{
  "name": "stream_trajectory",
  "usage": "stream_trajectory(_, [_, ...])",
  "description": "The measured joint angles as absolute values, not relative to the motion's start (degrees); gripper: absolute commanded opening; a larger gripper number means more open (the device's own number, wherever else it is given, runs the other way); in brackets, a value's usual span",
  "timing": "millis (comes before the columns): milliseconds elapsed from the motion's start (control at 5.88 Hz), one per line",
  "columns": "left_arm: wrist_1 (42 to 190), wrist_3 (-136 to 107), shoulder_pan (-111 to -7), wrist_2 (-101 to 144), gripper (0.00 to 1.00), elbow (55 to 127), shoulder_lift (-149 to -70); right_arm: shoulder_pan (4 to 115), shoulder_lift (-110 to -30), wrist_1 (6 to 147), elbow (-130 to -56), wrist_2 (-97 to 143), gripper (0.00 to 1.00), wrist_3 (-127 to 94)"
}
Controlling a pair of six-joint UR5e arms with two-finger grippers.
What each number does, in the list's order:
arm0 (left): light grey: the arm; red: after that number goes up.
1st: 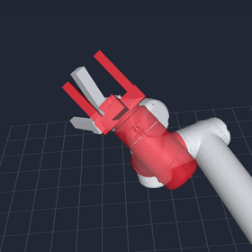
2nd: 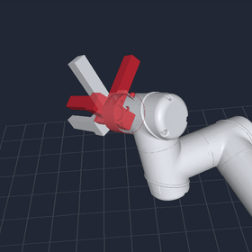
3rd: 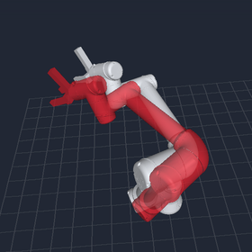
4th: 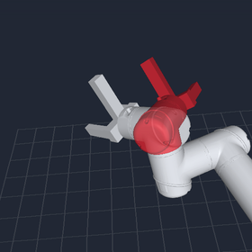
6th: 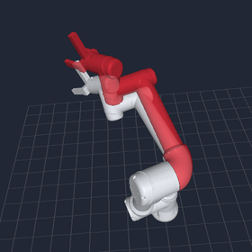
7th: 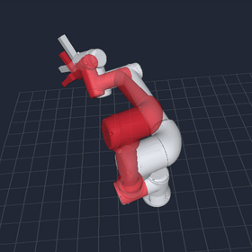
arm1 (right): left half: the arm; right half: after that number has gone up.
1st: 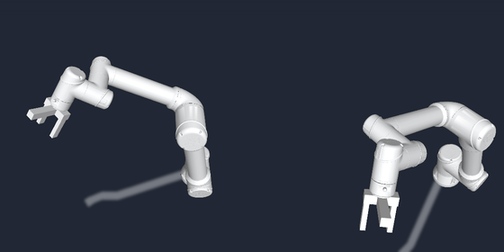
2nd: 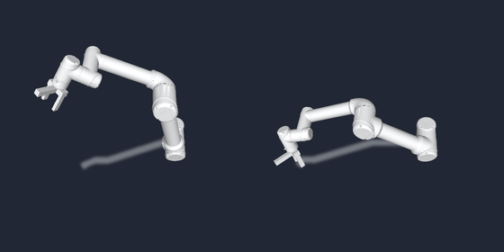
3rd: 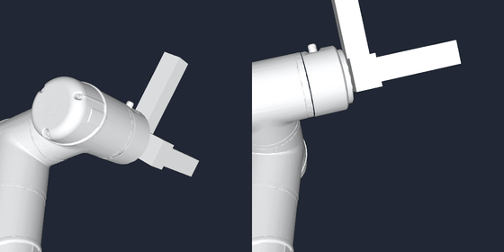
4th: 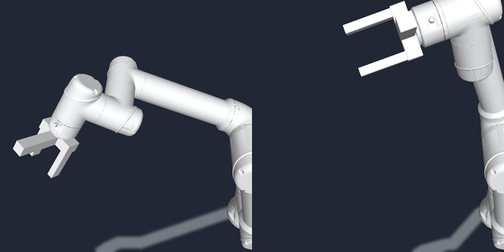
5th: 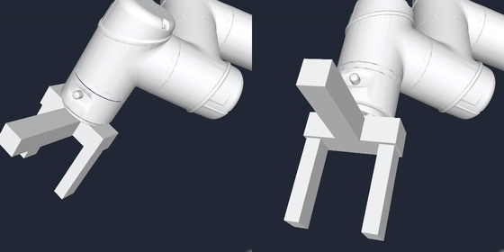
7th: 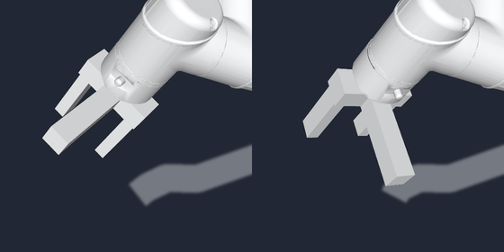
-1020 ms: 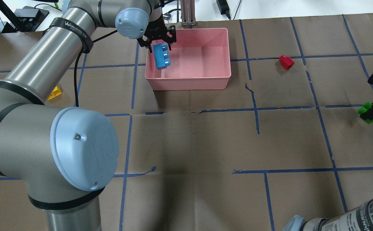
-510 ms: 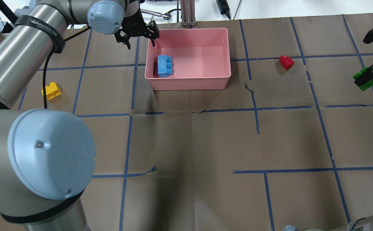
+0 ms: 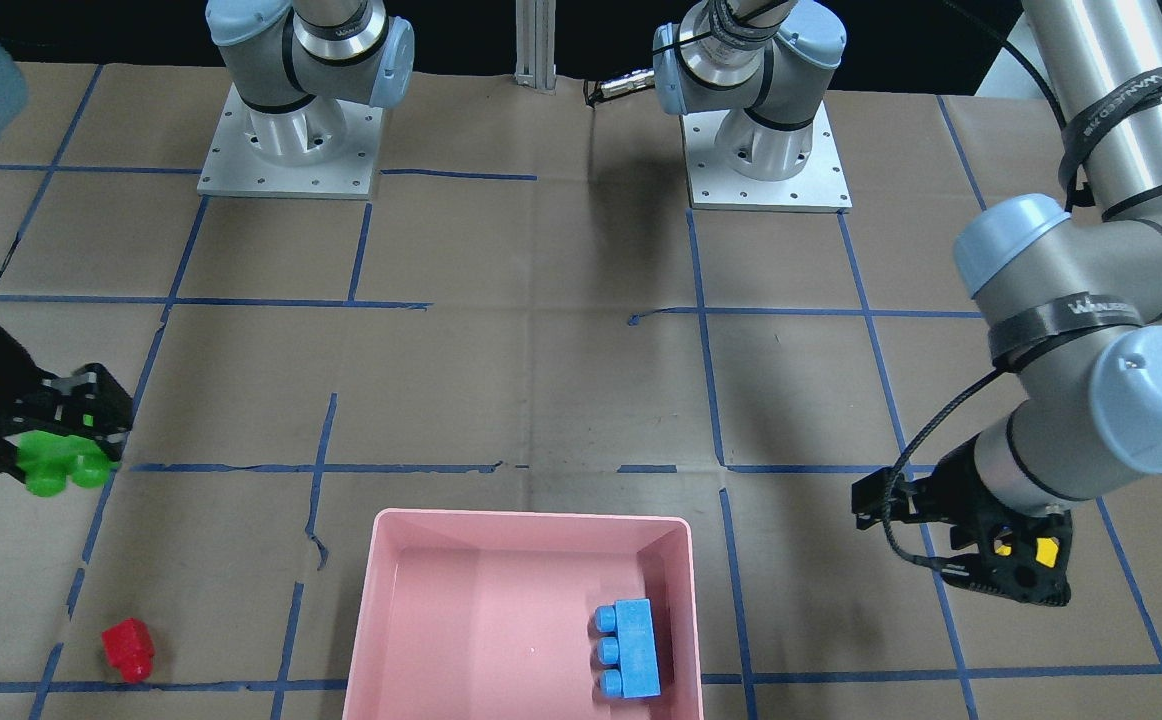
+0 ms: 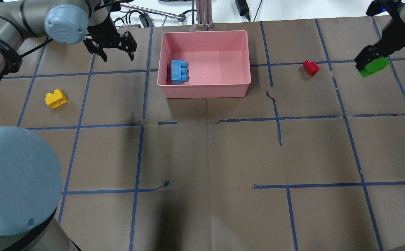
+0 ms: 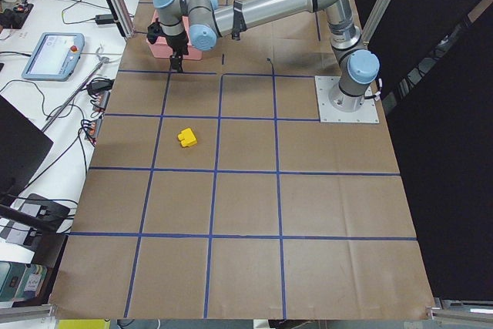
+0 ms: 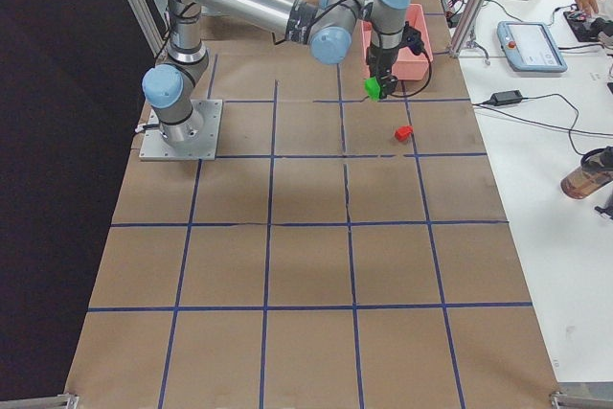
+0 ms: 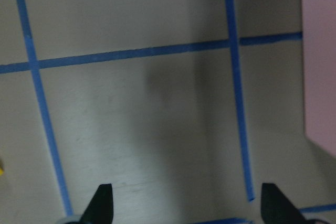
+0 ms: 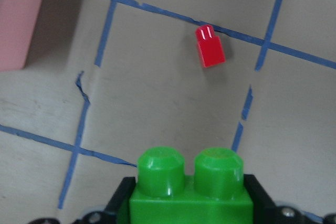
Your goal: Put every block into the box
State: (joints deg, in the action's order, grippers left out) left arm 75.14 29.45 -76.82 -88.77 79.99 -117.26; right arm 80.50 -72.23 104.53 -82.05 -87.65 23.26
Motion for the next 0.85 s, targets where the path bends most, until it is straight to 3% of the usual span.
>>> stream_trajectory(680, [65.93,79.65,-62.4,-88.53,0.99,83.83,-120.77,99.17,-53.32,105.81,-66.02,-87.25,0.42,-8.36])
stream_trajectory(850, [61.63,82.28,-62.15,-88.59,0.99,84.04,-123.08,100.32,-49.16,107.19,-64.36,-86.52,0.56,-10.95])
